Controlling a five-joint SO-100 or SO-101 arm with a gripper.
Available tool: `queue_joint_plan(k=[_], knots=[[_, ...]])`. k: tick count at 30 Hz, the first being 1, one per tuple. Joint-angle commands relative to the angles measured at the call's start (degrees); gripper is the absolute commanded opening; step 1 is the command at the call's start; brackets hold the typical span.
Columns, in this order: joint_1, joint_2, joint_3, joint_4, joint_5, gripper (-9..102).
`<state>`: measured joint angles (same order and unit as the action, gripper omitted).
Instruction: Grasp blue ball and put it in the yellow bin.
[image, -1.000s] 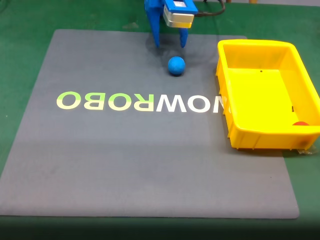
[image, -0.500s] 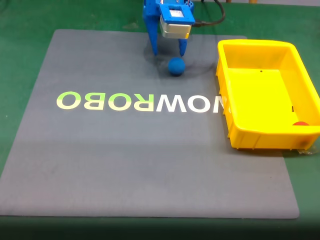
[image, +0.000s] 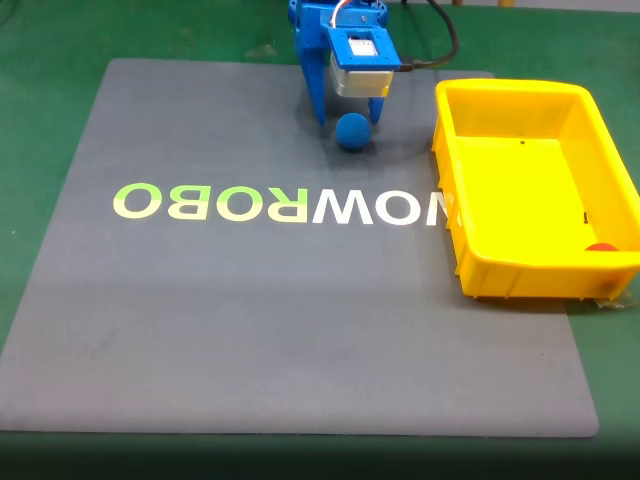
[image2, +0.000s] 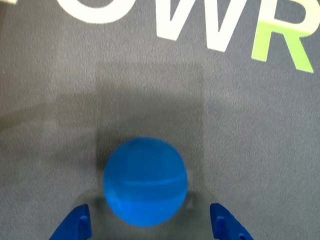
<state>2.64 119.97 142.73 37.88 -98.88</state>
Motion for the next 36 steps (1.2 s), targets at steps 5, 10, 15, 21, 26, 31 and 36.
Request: queue_joint_plan(k=[5,10,15,21,26,31,36], knots=[[-0.97,-3.60,-7.03,-1.85,1.76,27],[-1.32,-5.54,-8.00,-1.93,2.02,27],[-1.32,-7.29,-8.35,-2.02,2.02,27],[-1.67,-9.32,-9.67,-2.37,2.55,27],[-1.76,-11.07,-10.81,-2.37,2.90,27],[-1.85,-12.30,-11.69,-2.46,2.99,25],[-1.85,-13.62,-12.57,-2.46,3.16,24]])
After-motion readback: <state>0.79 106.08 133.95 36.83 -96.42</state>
